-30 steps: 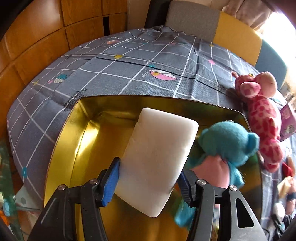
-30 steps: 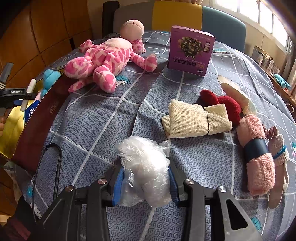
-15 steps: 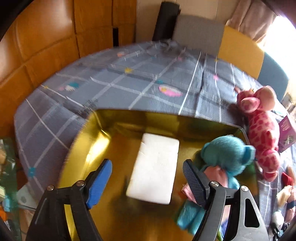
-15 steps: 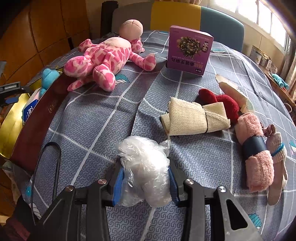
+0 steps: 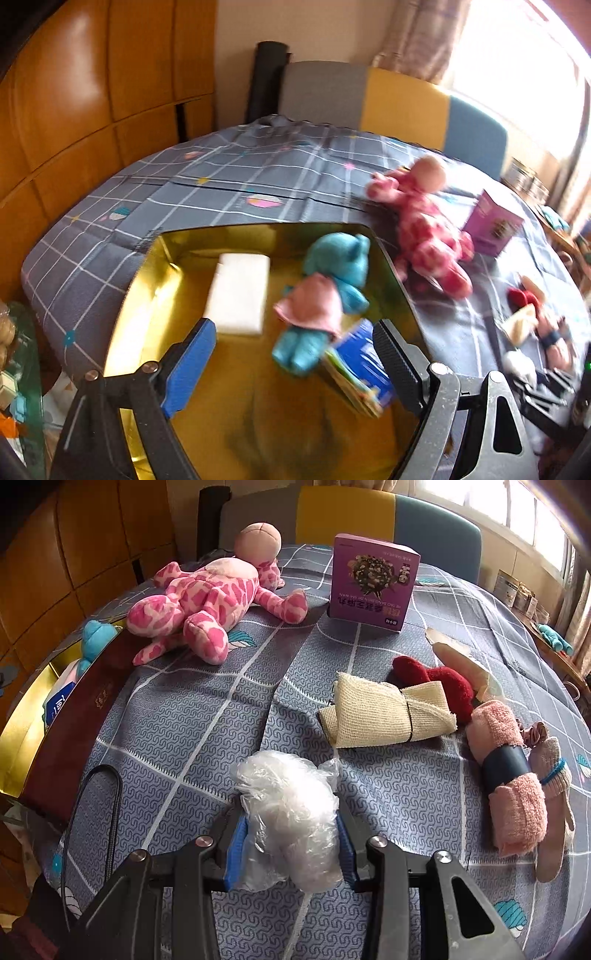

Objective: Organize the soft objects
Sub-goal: 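Carry the clear plastic bag into the gold tray and open the right gripper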

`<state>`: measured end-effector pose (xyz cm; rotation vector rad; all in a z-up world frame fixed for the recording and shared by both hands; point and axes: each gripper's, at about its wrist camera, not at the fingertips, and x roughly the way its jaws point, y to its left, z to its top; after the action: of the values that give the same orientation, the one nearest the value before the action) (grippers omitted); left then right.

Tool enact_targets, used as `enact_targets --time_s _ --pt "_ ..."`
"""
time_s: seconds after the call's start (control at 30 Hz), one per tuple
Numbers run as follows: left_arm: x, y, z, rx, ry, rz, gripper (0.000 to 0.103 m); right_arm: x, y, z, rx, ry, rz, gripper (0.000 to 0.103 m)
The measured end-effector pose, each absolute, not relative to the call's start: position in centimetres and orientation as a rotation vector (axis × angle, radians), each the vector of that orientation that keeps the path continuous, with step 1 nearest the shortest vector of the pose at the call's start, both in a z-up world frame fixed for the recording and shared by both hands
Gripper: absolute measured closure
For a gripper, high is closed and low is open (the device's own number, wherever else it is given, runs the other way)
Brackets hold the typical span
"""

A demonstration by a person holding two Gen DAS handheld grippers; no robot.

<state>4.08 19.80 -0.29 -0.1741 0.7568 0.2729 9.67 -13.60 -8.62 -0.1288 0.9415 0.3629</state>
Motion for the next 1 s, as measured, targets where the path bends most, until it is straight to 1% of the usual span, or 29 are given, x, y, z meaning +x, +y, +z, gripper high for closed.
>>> enact_targets --time_s 0.43,0.67,1.0 --pt "1.1 14.8 0.0 -0.095 0.743 0.189 0.016 9.5 -13.3 -8.3 -0.128 0.926 0.332 0.062" --pt "-0.3 13.9 -0.2 -0.04 0.745 0.169 0.016 10.1 -12.7 -6.4 -0.05 0.918 0.358 0.063" --pt "-2.2 15.0 0.9 -0.029 0.698 0.203 0.016 8.6 -5.3 -2.5 -0.088 0.845 0.642 0.063"
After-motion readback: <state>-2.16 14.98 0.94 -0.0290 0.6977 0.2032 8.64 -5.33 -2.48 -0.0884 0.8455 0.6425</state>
